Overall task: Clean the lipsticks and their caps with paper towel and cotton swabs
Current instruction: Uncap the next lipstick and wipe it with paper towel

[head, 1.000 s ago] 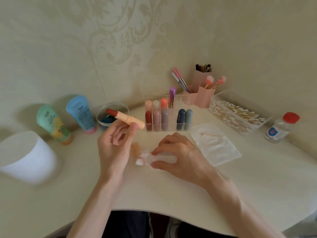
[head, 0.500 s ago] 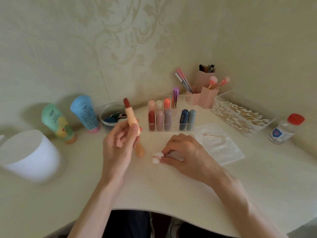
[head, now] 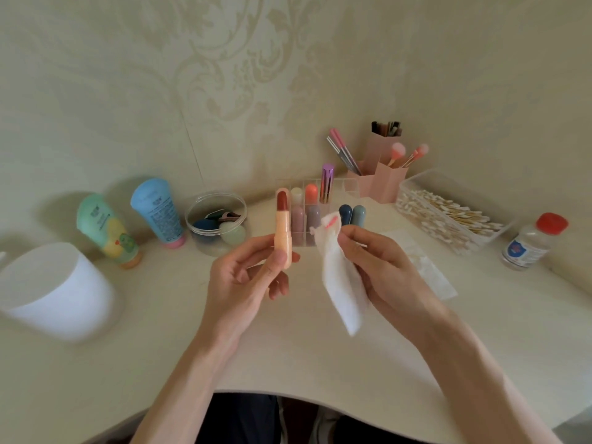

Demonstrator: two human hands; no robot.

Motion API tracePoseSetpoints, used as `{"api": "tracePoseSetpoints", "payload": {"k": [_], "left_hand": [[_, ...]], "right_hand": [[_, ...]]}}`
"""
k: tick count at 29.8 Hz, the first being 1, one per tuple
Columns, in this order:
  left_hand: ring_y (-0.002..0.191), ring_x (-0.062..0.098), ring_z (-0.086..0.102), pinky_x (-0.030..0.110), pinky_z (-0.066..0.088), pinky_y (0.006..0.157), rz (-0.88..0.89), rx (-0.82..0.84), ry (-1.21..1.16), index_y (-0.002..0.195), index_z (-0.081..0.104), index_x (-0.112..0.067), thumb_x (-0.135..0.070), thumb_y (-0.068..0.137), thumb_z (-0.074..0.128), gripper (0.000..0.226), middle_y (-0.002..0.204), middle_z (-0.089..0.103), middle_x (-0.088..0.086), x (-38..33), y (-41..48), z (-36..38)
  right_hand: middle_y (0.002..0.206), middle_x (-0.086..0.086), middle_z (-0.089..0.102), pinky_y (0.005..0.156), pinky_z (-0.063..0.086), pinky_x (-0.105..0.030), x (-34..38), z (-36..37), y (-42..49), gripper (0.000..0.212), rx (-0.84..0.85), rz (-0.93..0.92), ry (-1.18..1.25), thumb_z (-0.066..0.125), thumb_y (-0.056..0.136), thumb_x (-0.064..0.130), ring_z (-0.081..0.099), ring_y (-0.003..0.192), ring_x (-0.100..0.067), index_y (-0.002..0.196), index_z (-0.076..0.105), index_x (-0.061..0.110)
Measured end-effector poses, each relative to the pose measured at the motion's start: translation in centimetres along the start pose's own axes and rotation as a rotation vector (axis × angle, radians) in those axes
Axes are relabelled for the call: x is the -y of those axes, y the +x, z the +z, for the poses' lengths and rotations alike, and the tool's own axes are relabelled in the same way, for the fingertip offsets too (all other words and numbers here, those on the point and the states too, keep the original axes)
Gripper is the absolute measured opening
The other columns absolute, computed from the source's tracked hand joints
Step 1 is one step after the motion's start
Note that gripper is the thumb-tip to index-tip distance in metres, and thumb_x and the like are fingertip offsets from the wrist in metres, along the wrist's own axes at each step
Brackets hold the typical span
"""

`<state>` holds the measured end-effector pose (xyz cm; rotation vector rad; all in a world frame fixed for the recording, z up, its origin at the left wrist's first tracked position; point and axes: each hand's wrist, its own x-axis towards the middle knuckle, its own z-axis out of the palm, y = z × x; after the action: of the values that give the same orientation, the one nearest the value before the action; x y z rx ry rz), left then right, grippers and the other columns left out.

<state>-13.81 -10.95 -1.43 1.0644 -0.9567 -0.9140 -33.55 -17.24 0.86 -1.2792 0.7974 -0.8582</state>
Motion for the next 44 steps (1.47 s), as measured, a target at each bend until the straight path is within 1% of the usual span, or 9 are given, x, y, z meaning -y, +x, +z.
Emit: {"api": "tracePoseSetpoints", "payload": {"k": [5, 8, 11, 16, 20, 26, 33, 39, 44], "left_hand": [[0.052, 0.022, 0.055, 0.027, 0.043, 0.05, 0.013, 0.006, -0.011, 0.111, 0.073, -0.008, -0.018, 0.089, 0.068, 0.025, 0.089, 0.077, 0.014, 0.1, 0.0, 0.1], [0.054, 0.022, 0.056, 0.026, 0.044, 0.05, 0.003, 0.004, -0.017, 0.112, 0.073, -0.008, -0.019, 0.089, 0.068, 0.026, 0.089, 0.077, 0.014, 0.2, -0.1, 0.1], [0.055, 0.022, 0.056, 0.026, 0.044, 0.051, 0.008, 0.014, -0.018, 0.114, 0.073, -0.007, -0.021, 0.09, 0.068, 0.028, 0.091, 0.077, 0.015, 0.2, -0.1, 0.1], [0.054, 0.021, 0.056, 0.027, 0.045, 0.051, 0.013, 0.026, 0.002, 0.115, 0.072, -0.006, -0.02, 0.09, 0.068, 0.03, 0.091, 0.077, 0.016, 0.3, 0.0, 0.0], [0.055, 0.022, 0.057, 0.029, 0.045, 0.053, -0.008, 0.068, 0.003, 0.115, 0.072, -0.005, -0.02, 0.088, 0.07, 0.031, 0.092, 0.077, 0.016, 0.4, -0.1, -0.1], [0.062, 0.028, 0.068, 0.031, 0.052, 0.056, -0.06, 0.181, 0.054, 0.109, 0.072, -0.001, -0.013, 0.081, 0.079, 0.031, 0.096, 0.079, 0.016, 0.6, -0.3, 0.0], [0.066, 0.028, 0.068, 0.03, 0.054, 0.059, -0.069, 0.221, 0.083, 0.108, 0.073, 0.001, -0.015, 0.085, 0.077, 0.028, 0.094, 0.079, 0.016, 0.9, -0.3, 0.1], [0.068, 0.027, 0.068, 0.03, 0.053, 0.061, -0.056, 0.208, 0.106, 0.109, 0.074, -0.001, -0.012, 0.089, 0.075, 0.023, 0.094, 0.078, 0.013, 0.9, -0.2, 0.0], [0.068, 0.029, 0.065, 0.033, 0.053, 0.061, -0.038, 0.217, 0.086, 0.108, 0.073, 0.0, -0.014, 0.091, 0.073, 0.022, 0.098, 0.078, 0.015, 0.8, -0.3, 0.0]], "right_hand": [[0.081, -0.008, 0.061, 0.057, 0.05, -0.027, 0.3, 0.3, 0.0, 0.047, -0.031, 0.181, 0.002, 0.056, 0.1, 0.046, 0.06, 0.07, -0.019, 0.099, 0.073, 0.002], [0.086, -0.001, 0.067, 0.067, 0.051, -0.026, 0.5, -0.3, -0.3, 0.033, 0.113, 0.131, -0.045, 0.059, 0.099, 0.043, 0.065, 0.079, -0.016, 0.098, 0.078, 0.016], [0.088, -0.008, 0.065, 0.071, 0.048, -0.033, 0.0, -1.3, -0.2, 0.02, 0.18, 0.039, -0.326, 0.06, 0.107, 0.025, 0.064, 0.081, -0.02, 0.11, 0.072, 0.008], [0.088, -0.001, 0.078, 0.062, 0.054, -0.022, 0.0, -1.5, 0.3, 0.013, 0.082, 0.111, -0.453, 0.06, 0.106, 0.019, 0.074, 0.076, -0.012, 0.119, 0.06, 0.022], [0.077, 0.006, 0.075, 0.056, 0.045, -0.017, -0.7, -1.7, 0.7, 0.008, -0.03, 0.01, -0.625, 0.072, 0.099, 0.029, 0.063, 0.061, -0.002, 0.095, 0.073, 0.022], [0.07, 0.011, 0.072, 0.06, 0.039, -0.013, -0.8, -1.2, 0.8, 0.009, -0.063, -0.18, -0.588, 0.078, 0.095, 0.024, 0.055, 0.061, 0.002, 0.09, 0.08, 0.031], [0.085, 0.006, 0.077, 0.068, 0.045, -0.016, -0.5, -1.4, 0.6, 0.014, 0.042, -0.336, -0.563, 0.068, 0.101, 0.016, 0.066, 0.074, -0.005, 0.098, 0.081, 0.015], [0.108, -0.001, 0.071, 0.079, 0.049, -0.024, 0.0, -2.6, 0.3, 0.025, 0.312, -0.216, -0.479, 0.06, 0.105, 0.008, 0.068, 0.096, -0.015, 0.123, 0.076, 0.014], [0.094, -0.003, 0.08, 0.066, 0.054, -0.025, 0.0, -2.4, 0.3, 0.023, 0.106, -0.156, -0.47, 0.068, 0.1, 0.009, 0.071, 0.076, -0.014, 0.119, 0.074, 0.021]]}}
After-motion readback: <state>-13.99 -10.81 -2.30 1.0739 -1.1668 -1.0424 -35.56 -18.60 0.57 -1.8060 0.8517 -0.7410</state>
